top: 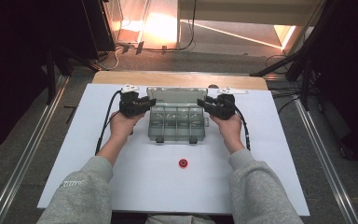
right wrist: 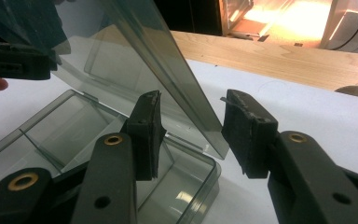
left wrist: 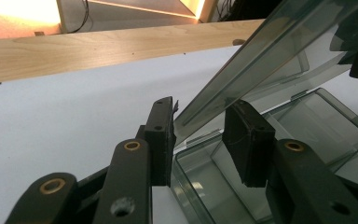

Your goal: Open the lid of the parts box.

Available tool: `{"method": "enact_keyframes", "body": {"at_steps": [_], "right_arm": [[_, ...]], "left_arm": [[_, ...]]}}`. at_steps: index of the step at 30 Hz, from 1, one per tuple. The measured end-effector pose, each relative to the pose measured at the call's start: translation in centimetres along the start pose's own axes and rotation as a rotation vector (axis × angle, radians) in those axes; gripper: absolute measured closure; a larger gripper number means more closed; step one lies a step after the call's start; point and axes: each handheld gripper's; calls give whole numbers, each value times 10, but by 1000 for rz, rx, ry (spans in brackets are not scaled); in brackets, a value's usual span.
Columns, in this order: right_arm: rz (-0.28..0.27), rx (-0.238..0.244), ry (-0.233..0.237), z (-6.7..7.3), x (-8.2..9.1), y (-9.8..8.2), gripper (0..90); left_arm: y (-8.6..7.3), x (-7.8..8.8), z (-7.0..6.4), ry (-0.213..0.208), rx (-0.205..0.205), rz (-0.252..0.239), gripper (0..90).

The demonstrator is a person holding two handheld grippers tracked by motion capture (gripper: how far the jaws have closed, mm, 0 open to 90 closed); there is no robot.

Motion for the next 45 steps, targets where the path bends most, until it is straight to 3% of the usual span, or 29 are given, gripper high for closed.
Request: {"method": "enact_keyframes", "body": {"at_steps": [3, 7, 10, 17, 25, 28, 38, 45], "right_arm": [[4, 2, 2, -1, -2, 0, 568], [-4, 22, 11, -3, -6, -2, 570], [-5, 8, 12, -5, -8, -1, 575], [-12, -19, 11, -8, -13, -2, 586], [-17, -26, 6, -11, -16, -4, 597], [-8, -24, 2, -12, -17, -5, 604], [-11, -49, 2, -16, -22, -9, 628], [-12, -96, 0, -19, -24, -12, 666]], "left_arm": [[-1, -3, 0, 7, -2, 6, 626], [-3, -5, 1, 3, 32, 12, 627], [-4, -6, 0, 16, 29, 2, 627], [-7, -10, 2, 15, 75, 1, 628], [-11, -16, 2, 33, 84, 6, 628], [-11, -18, 3, 31, 106, 10, 628], [-13, -24, 0, 54, 115, 6, 628], [-15, -28, 1, 56, 131, 14, 628]]}}
Point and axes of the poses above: each handheld gripper's, and its own axes: x roughly backward along the jaws, y roughly out of its top, z roughly to its left, and after that the axes turned 8 degrees about y, right-handed
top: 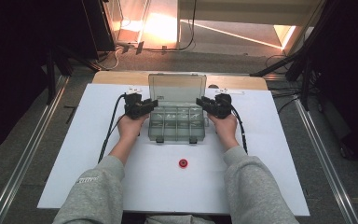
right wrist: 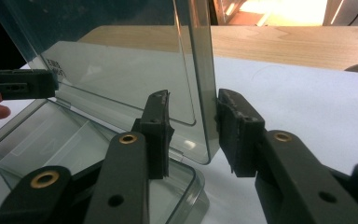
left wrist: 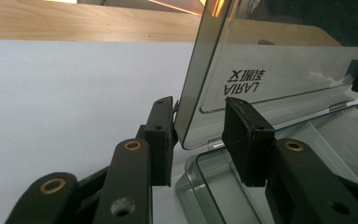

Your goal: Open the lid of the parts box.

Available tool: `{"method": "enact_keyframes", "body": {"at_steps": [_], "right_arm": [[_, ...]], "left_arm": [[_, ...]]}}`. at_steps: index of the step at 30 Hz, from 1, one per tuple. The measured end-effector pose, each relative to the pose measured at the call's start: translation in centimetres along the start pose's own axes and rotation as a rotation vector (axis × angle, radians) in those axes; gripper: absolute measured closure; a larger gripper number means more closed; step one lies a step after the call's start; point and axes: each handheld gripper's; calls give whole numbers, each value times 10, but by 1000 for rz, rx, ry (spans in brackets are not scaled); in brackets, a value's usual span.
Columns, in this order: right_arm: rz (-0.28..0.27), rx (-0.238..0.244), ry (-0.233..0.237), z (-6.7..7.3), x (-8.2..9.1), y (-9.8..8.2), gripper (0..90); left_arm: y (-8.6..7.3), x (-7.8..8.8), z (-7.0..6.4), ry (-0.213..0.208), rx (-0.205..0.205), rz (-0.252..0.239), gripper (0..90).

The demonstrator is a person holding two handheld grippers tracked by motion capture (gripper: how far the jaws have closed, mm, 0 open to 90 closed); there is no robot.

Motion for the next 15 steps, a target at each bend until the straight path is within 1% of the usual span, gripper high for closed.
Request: {"method": "enact_keyframes", "body": {"at_steps": [4, 9, 12, 15], "right_arm": [[-6, -25, 1, -2, -1, -1, 677], [-3, -30, -6, -4, -3, -3, 679], [2, -59, -3, -5, -4, -4, 685], [17, -68, -8, -7, -6, -5, 691]], "left_arm": [[0, -2, 0, 2, 5, 3, 629], [-1, -4, 0, 8, 8, 7, 627], [-1, -5, 2, -3, 30, 15, 627], [0, -6, 2, -1, 36, 20, 627]]}}
Point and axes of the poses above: each handheld gripper's, and its own axes: x roughly backward along the jaws, y roughly out of its top, z roughly to its left, and after that the axes turned 8 degrees about y, right-handed
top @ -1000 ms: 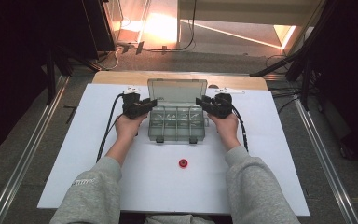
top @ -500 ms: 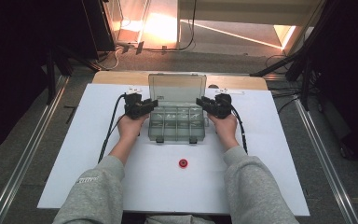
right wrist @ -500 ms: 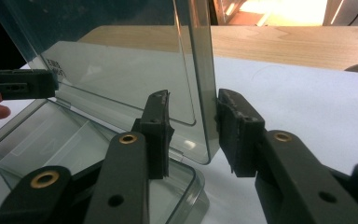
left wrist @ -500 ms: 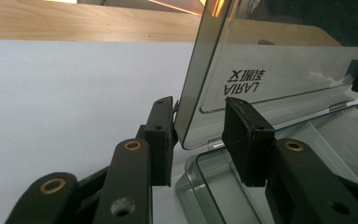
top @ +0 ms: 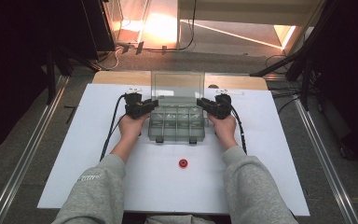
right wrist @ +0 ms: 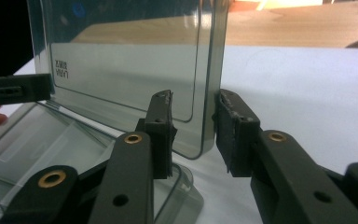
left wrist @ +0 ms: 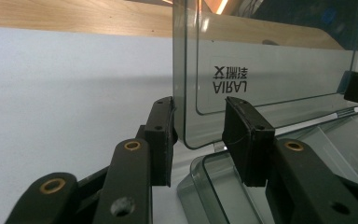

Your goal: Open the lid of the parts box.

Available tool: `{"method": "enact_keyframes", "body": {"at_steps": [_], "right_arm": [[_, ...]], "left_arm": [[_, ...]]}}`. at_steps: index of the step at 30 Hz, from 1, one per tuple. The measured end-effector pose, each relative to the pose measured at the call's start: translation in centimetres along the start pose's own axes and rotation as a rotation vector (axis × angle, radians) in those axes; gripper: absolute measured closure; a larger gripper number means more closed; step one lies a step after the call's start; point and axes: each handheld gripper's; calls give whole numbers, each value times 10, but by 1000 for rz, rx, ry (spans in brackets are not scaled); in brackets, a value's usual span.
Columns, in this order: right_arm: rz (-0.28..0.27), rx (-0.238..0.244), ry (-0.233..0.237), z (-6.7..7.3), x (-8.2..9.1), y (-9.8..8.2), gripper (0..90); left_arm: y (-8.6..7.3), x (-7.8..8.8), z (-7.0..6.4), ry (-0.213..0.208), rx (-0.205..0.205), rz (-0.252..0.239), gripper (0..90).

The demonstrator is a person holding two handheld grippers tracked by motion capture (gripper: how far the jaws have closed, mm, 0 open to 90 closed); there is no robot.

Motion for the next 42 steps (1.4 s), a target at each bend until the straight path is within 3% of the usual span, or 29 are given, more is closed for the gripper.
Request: {"method": "enact_keyframes", "body": {"at_steps": [15, 30, 42], "right_arm": [[21, -46, 11, -4, -2, 0, 694], [35, -71, 13, -5, 0, 0, 681], [25, -112, 16, -8, -2, -1, 622]], "left_arm": [[1, -4, 3, -9, 39, 20, 626], [2, -8, 1, 1, 24, 21, 623], [1, -10, 3, -6, 43, 18, 598]]}}
Point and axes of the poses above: each handheld gripper's, and its own axes: x roughly backward along the jaws, y roughly out of its top, z roughly to its left, and after that the axes turned 8 degrees about y, right-handed
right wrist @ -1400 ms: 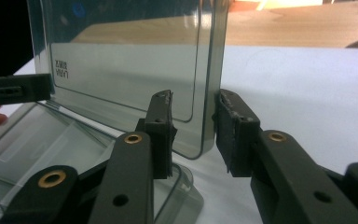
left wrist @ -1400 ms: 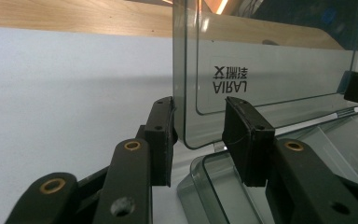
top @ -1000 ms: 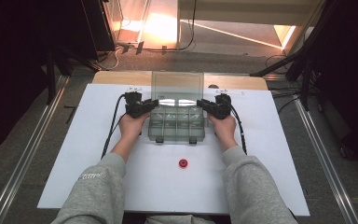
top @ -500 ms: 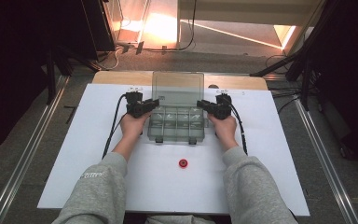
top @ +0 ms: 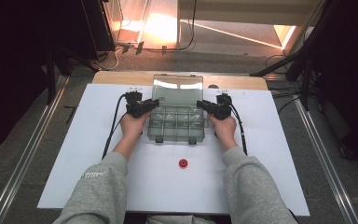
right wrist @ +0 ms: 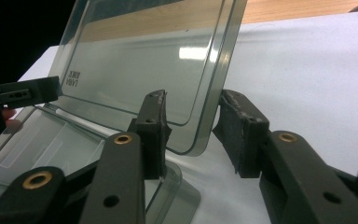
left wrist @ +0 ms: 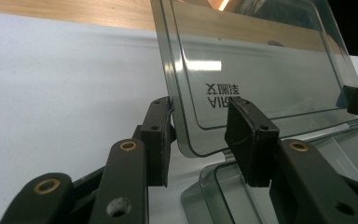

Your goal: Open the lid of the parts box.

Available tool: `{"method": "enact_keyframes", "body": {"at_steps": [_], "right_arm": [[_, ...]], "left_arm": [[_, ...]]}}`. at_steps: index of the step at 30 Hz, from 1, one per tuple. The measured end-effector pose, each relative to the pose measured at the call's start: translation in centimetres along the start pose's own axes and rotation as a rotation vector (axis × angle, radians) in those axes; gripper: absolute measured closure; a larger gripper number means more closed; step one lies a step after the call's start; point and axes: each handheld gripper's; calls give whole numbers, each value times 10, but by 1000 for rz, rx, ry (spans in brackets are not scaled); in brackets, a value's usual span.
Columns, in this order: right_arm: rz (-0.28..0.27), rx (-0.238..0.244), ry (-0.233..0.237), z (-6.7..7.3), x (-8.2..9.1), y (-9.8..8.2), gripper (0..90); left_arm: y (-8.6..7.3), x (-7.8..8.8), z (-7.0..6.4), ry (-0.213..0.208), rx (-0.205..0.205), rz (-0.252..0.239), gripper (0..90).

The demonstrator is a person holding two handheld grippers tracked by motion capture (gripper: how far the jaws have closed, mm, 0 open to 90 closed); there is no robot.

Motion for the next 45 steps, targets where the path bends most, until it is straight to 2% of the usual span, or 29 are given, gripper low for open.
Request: {"method": "enact_keyframes", "body": {"at_steps": [13, 20, 21, 22, 23, 27, 29, 35, 40, 43, 45], "right_arm": [[5, 9, -5, 0, 1, 1, 599], [4, 8, -4, 0, 1, 0, 583], [5, 8, -4, 0, 1, 0, 576], [5, 9, -6, 0, 1, 0, 563], [6, 9, -7, 1, 1, 0, 534], [10, 26, -13, 3, 1, 1, 475], [8, 36, -12, 4, 3, 3, 456], [9, 60, 5, 12, 9, 6, 434], [27, 90, 4, 17, 12, 8, 406], [33, 106, 3, 19, 14, 9, 395], [37, 116, 9, 22, 16, 10, 388]], "left_arm": [[-1, -2, -1, -3, -1, -6, 552], [0, 0, -2, 6, -24, -7, 550], [0, 0, -3, 6, -27, -6, 549], [1, 0, -3, 1, -29, 1, 476], [2, 1, -3, 3, -33, 11, 454], [3, 4, -2, 9, -43, 20, 450], [5, 7, -2, -2, -39, 24, 404], [10, 15, -2, -40, -42, 46, 404], [12, 21, -1, -51, -64, 56, 403], [12, 23, -2, -69, -60, 62, 357], [12, 25, -3, -70, -78, 64, 357]]}}
Point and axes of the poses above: each handheld gripper's, and its own axes: x roughly backward along the jaws, y roughly out of its top, z roughly to its left, and after that the axes turned 8 degrees about y, right-handed
